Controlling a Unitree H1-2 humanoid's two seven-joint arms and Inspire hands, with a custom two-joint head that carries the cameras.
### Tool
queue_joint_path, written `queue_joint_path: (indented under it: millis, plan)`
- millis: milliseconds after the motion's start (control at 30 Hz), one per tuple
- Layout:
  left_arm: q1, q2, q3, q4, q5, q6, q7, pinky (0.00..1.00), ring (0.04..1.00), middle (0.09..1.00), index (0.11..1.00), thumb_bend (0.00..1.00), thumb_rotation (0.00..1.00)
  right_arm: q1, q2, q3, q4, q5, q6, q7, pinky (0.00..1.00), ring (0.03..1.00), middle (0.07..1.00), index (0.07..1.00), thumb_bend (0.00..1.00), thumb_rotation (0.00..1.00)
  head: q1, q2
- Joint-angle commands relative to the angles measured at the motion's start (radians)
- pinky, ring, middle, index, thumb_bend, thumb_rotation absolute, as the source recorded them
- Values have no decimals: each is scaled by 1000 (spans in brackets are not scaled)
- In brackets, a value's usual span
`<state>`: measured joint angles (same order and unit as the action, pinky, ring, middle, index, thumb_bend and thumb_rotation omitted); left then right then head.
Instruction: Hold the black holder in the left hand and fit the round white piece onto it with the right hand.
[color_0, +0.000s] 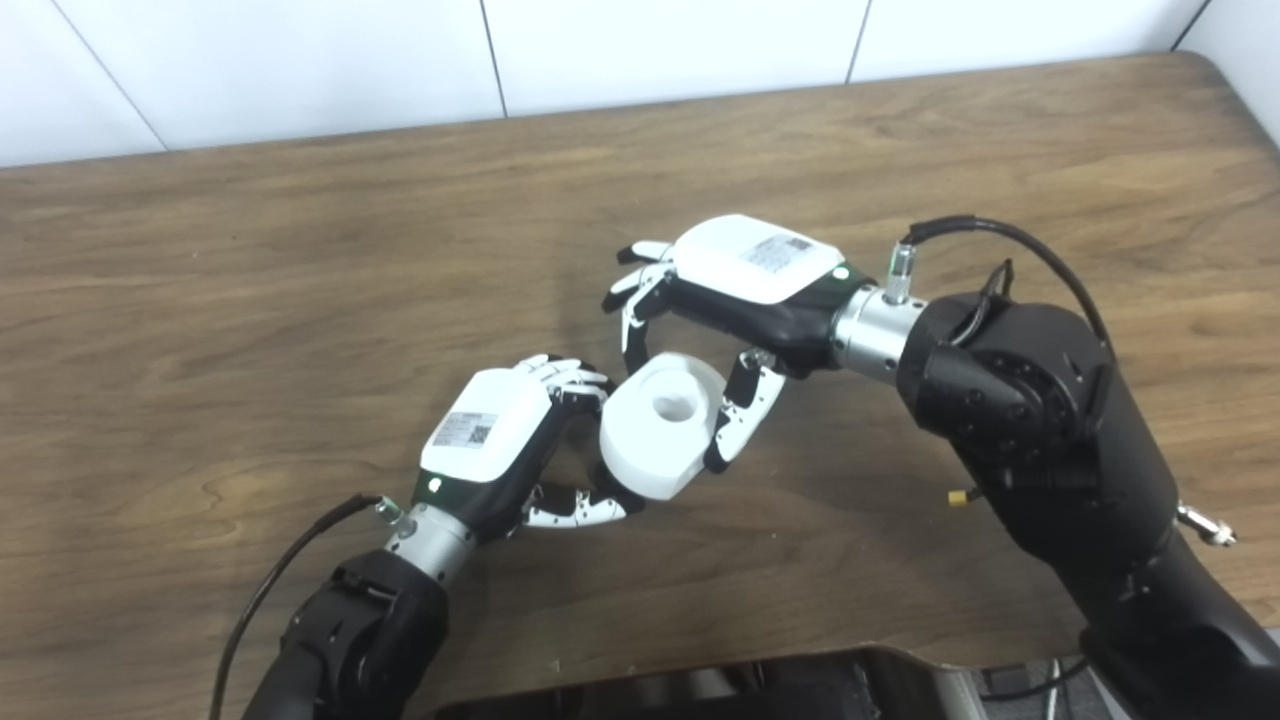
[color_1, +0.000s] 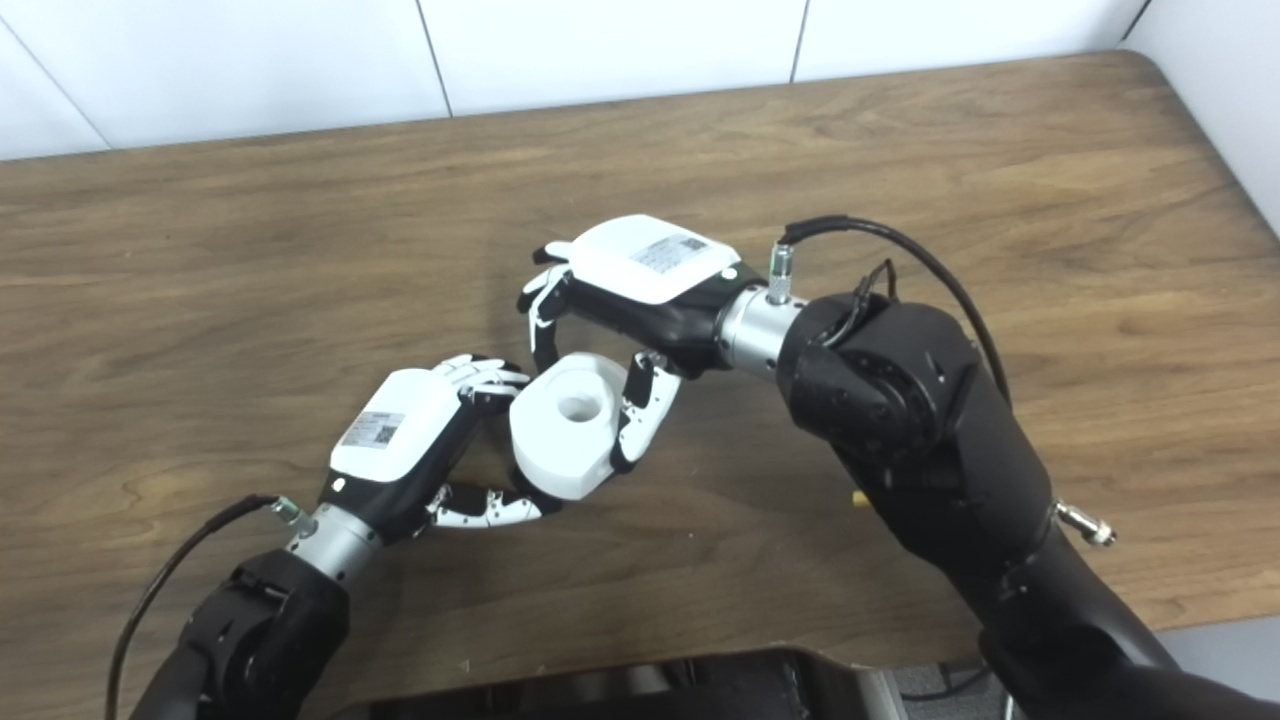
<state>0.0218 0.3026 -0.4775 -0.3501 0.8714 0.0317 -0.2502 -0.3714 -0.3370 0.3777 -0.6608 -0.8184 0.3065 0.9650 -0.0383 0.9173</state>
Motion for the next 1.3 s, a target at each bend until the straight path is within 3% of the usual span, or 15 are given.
queue_joint_path:
  millis: [0, 900, 933, 1000, 1100, 1267]
  plan:
    - [24, 4, -25, 14, -2, -4, -62, 885, 824, 751, 485, 524, 55, -20, -6, 2, -23, -10, -19, -3, 877, 963, 850, 484, 523, 132, 0, 1]
    - [22, -1, -25, 19, 5, -4, -58, 878, 828, 755, 485, 524, 56, -17, -19, 0, -29, -23, -1, 27, 843, 951, 852, 489, 525, 148, -3, -4]
    - [21, -1, -25, 18, 4, -2, -60, 878, 829, 755, 485, 524, 56, -18, -22, 2, -31, -26, -8, 28, 848, 948, 851, 554, 752, 220, -5, -5]
    - [21, -1, -24, 19, 2, -2, -60, 879, 830, 754, 485, 524, 56, -21, -27, 5, -34, -34, -14, 36, 848, 941, 851, 618, 914, 305, -5, -5]
    - [20, 1, -24, 19, 1, 0, -66, 885, 833, 757, 485, 523, 56, -34, -30, 11, -45, -52, 16, 98, 876, 968, 874, 687, 987, 367, -6, -6]
    - [18, 2, -24, 16, -2, 0, -72, 889, 835, 760, 486, 523, 55, -60, -39, 18, -54, -80, 42, 206, 909, 999, 931, 797, 1000, 428, -6, -6]
